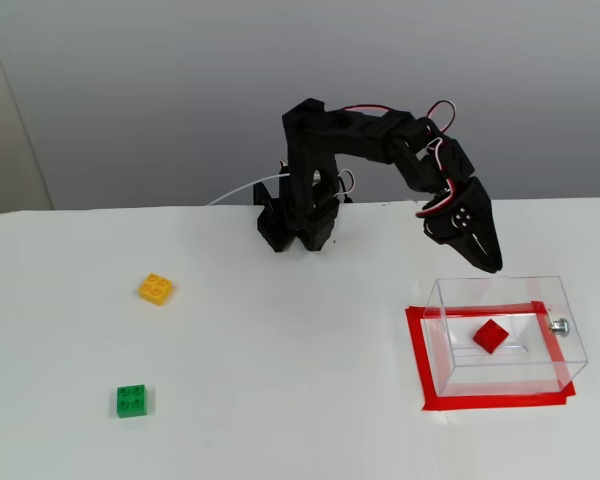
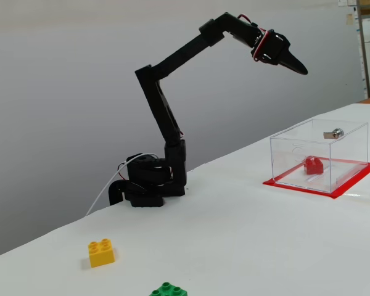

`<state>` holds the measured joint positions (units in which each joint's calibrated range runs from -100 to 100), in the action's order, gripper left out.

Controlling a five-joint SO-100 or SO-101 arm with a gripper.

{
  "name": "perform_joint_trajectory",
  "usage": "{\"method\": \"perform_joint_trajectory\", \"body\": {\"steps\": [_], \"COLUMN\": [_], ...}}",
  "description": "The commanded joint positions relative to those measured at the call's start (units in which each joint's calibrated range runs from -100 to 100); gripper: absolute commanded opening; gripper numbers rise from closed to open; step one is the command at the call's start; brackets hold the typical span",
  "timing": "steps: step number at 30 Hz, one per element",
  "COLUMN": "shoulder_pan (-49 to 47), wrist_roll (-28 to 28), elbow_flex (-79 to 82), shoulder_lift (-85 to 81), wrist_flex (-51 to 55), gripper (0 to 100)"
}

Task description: Pick the red lego brick and place it into the transparent box

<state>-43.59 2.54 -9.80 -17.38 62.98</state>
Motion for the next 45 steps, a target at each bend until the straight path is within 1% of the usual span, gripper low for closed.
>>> {"method": "perform_joint_trajectory", "body": {"steps": [1, 10, 16, 22, 28, 34, 45], "shoulder_pan": [4.0, 15.75, 23.96, 34.46, 41.56, 44.66, 47.25], "wrist_roll": [-0.19, -0.24, -0.45, -4.37, -4.11, -4.11, -4.05], "elbow_flex": [-1.78, 0.21, 11.88, 26.07, 38.82, 49.76, 64.86], "shoulder_lift": [-6.76, -19.15, -30.86, -43.5, -55.04, -64.12, -77.11], "wrist_flex": [1.77, 4.99, 4.21, 4.29, 4.38, 4.9, 4.73], "gripper": [2, 2, 2, 2, 2, 2, 2]}}
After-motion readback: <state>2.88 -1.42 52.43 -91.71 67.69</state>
